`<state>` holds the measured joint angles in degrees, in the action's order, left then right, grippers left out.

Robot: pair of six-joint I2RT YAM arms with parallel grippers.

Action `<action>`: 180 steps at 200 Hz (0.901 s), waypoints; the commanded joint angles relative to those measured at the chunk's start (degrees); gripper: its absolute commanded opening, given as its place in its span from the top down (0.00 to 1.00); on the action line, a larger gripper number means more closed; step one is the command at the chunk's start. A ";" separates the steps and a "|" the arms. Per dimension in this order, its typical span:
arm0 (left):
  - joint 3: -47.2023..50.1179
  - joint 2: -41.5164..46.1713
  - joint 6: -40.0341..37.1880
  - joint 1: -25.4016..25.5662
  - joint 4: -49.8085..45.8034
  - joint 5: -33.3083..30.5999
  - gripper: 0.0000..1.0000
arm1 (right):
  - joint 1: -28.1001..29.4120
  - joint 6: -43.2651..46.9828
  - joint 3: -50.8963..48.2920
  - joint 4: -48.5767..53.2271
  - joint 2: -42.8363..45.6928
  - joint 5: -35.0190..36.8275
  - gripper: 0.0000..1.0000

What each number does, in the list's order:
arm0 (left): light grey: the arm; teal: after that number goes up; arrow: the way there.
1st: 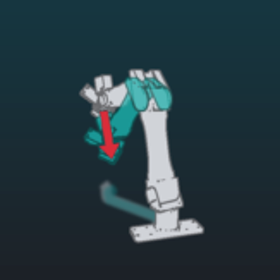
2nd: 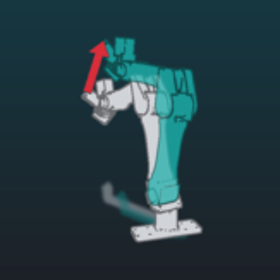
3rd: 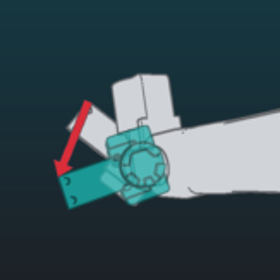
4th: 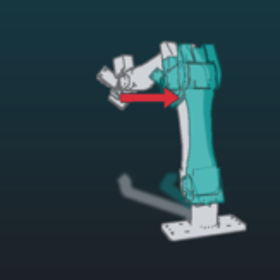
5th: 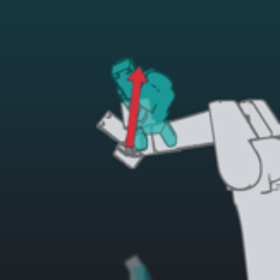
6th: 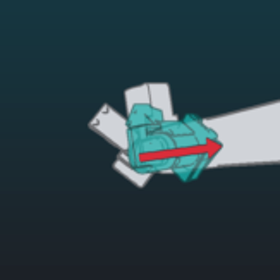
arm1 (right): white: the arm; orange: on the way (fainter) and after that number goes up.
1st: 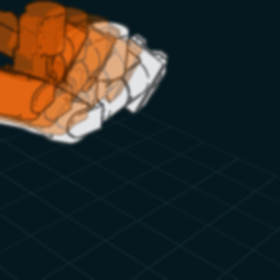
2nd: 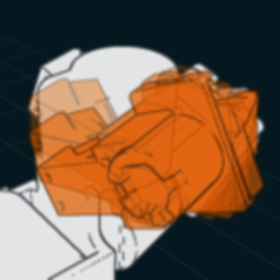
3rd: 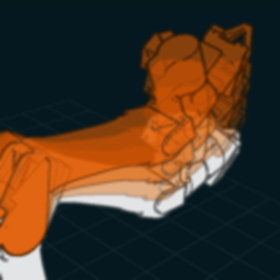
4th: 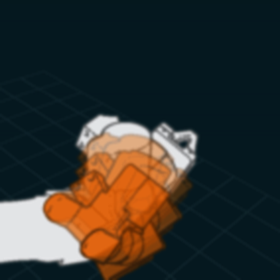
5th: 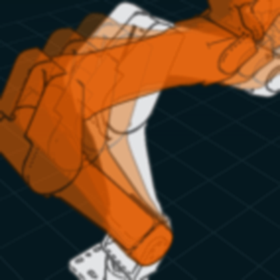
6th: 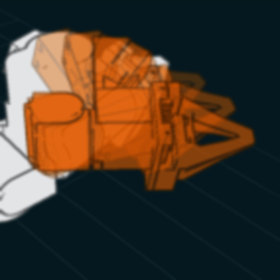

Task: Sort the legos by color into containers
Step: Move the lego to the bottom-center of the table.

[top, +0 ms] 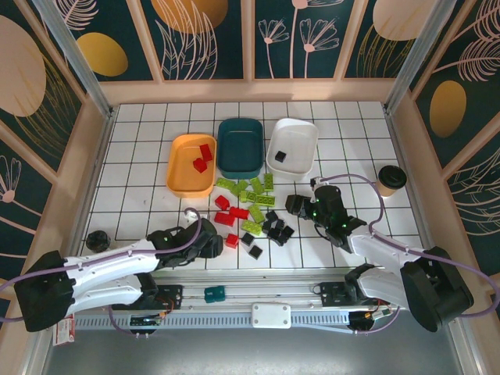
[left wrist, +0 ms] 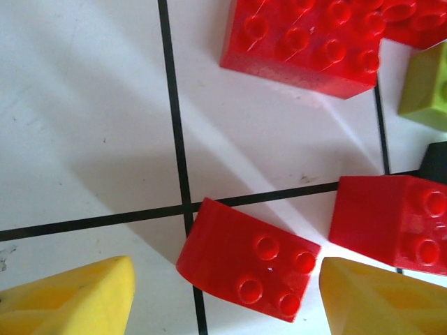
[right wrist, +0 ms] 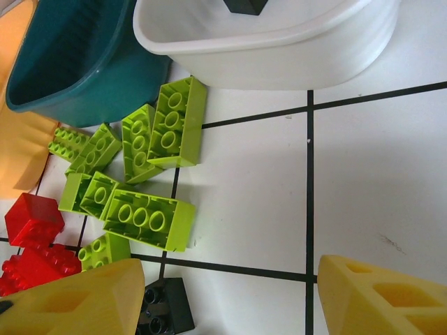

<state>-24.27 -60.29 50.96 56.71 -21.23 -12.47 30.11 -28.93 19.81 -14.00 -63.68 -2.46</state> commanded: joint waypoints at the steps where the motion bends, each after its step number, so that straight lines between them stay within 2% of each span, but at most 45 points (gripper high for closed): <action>1: 0.31 -1.83 -0.44 0.51 0.50 -0.01 0.30 | 0.48 -0.71 -0.06 -1.31 0.14 1.58 0.33; 49: -0.84 -6.98 -2.95 0.51 4.68 -0.11 0.27 | 0.51 -0.69 -0.04 -1.19 -0.11 1.75 0.33; 81: -1.48 -10.23 -3.66 0.51 6.98 0.69 0.30 | 0.52 -0.61 -0.02 -0.87 0.00 1.88 0.33; 103: -2.10 -9.83 -3.46 0.50 6.81 1.09 0.30 | 0.48 -0.60 -0.13 -0.84 -0.02 2.02 0.33; 138: -4.22 -6.00 -3.64 0.94 4.24 0.90 0.24 | 0.46 -0.69 -0.22 -1.67 -0.79 1.94 0.33; 180: -3.57 -8.48 -3.25 1.02 6.66 2.04 0.21 | 0.50 -1.13 -0.04 -3.14 -2.40 1.03 0.33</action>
<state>-27.40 -67.31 48.05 57.39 -14.81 -11.79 30.11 -29.10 19.81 -14.87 -65.43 -2.00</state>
